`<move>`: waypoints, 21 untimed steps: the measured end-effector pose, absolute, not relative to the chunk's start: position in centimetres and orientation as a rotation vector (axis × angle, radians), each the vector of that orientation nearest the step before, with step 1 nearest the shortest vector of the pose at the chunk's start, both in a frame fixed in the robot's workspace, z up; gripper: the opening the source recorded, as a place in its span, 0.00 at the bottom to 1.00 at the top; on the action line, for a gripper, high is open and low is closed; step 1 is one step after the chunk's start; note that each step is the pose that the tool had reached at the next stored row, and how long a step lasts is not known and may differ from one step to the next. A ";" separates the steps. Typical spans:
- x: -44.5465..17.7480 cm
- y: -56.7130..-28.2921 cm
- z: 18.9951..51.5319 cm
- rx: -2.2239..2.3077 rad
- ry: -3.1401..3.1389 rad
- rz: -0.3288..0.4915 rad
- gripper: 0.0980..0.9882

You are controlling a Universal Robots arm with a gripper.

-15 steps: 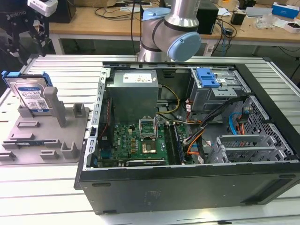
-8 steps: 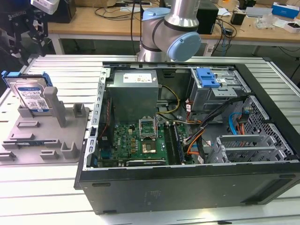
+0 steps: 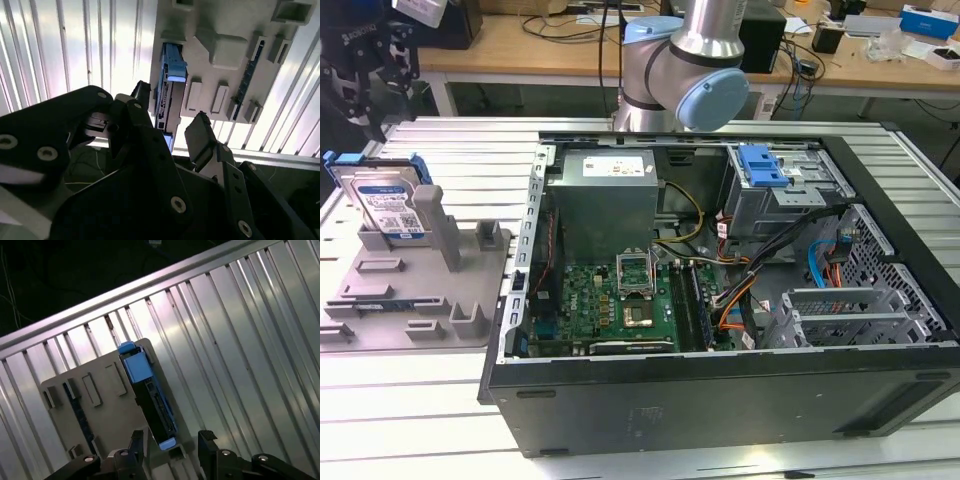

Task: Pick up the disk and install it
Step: 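Pick up the disk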

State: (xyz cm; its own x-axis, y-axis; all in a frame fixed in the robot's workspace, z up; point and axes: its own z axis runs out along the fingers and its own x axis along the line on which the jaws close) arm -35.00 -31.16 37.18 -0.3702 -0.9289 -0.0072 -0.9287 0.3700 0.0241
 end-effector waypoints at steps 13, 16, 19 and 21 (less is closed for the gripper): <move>-35.0 -31.1 36.9 2.071 -2.367 -0.015 0.52; -35.0 -31.0 36.8 2.122 -2.321 -0.011 0.52; -35.0 -31.0 36.9 2.125 -2.314 -0.007 0.52; -35.0 -31.0 36.9 2.124 -2.313 -0.005 0.52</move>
State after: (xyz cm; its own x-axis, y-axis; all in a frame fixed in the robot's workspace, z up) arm -35.00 -30.96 36.85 -0.0850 -0.9964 -0.0019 -0.9964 0.0850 0.0030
